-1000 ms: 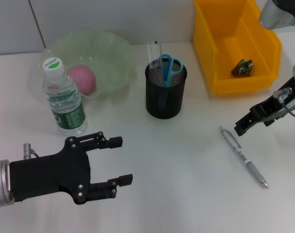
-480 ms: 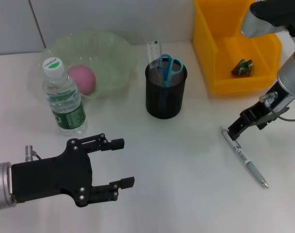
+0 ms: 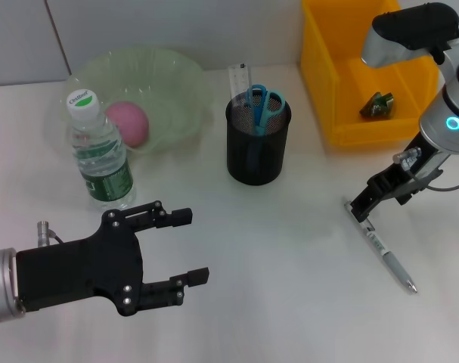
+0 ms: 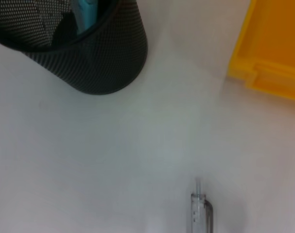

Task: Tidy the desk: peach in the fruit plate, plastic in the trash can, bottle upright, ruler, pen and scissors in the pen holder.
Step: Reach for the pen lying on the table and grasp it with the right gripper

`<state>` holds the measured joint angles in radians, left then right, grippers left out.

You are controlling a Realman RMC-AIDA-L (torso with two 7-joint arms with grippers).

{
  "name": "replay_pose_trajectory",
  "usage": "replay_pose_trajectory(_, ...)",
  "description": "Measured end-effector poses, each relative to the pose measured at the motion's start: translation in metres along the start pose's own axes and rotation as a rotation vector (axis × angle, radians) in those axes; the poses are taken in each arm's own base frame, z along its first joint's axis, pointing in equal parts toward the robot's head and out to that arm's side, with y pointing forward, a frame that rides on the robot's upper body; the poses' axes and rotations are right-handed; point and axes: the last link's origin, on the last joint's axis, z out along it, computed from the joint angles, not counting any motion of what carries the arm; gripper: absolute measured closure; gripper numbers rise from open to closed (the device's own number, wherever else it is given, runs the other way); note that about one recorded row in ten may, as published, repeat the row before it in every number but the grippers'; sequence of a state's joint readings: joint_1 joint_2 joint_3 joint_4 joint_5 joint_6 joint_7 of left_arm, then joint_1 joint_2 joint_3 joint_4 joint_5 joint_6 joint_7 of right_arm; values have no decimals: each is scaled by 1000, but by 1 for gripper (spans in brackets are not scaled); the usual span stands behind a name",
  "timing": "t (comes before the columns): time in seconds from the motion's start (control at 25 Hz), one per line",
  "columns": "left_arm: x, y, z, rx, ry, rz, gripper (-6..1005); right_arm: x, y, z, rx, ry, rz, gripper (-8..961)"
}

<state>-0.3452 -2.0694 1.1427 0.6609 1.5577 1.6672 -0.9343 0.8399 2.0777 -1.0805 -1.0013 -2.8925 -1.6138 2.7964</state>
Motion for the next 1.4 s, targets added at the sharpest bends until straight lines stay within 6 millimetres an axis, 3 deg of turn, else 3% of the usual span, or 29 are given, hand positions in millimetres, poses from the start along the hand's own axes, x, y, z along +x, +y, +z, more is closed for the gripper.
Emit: replay_pose_trajectory(1.4,-5,2,4,-7,-1,-15,261,-6,10,12,42,8,-38,129)
